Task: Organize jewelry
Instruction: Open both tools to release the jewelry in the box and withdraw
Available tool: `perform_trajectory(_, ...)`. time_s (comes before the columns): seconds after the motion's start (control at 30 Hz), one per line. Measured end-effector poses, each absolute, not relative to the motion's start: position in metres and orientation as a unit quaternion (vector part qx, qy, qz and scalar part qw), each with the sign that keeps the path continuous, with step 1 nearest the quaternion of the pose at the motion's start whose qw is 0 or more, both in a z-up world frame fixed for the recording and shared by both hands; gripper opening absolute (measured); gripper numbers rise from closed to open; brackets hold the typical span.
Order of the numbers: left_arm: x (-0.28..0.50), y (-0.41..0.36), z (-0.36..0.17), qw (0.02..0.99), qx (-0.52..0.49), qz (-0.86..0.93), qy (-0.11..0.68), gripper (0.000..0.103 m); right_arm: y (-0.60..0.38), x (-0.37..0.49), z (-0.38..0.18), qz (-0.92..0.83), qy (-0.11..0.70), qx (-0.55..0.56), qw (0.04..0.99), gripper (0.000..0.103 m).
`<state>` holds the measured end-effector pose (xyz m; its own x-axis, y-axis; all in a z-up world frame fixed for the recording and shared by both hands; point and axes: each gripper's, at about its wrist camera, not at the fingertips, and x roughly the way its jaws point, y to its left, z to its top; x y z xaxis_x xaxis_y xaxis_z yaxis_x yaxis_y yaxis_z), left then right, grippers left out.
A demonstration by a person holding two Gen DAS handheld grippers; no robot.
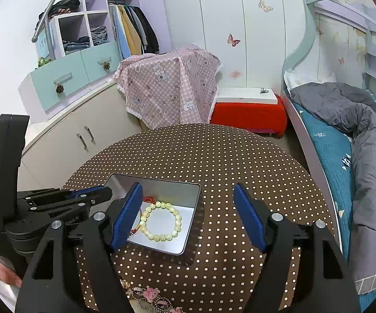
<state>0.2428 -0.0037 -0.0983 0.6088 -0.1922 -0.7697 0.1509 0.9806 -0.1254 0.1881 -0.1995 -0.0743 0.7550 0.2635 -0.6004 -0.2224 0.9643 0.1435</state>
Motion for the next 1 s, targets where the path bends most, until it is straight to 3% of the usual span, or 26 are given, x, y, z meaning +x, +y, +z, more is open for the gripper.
perform_trajectory(0.63, 0.233, -0.012, -0.094, 0.897, -0.001, -0.093, 0.433, 0.008, -0.213, 0.182, -0.082, 0.109, 0.341, 0.033, 0.933, 0.088)
perform_trajectory(1.0, 0.221, -0.012, -0.086, 0.900, 0.002, -0.096, 0.426, 0.008, -0.214, 0.176, -0.080, 0.110, 0.339, 0.034, 0.934, 0.092)
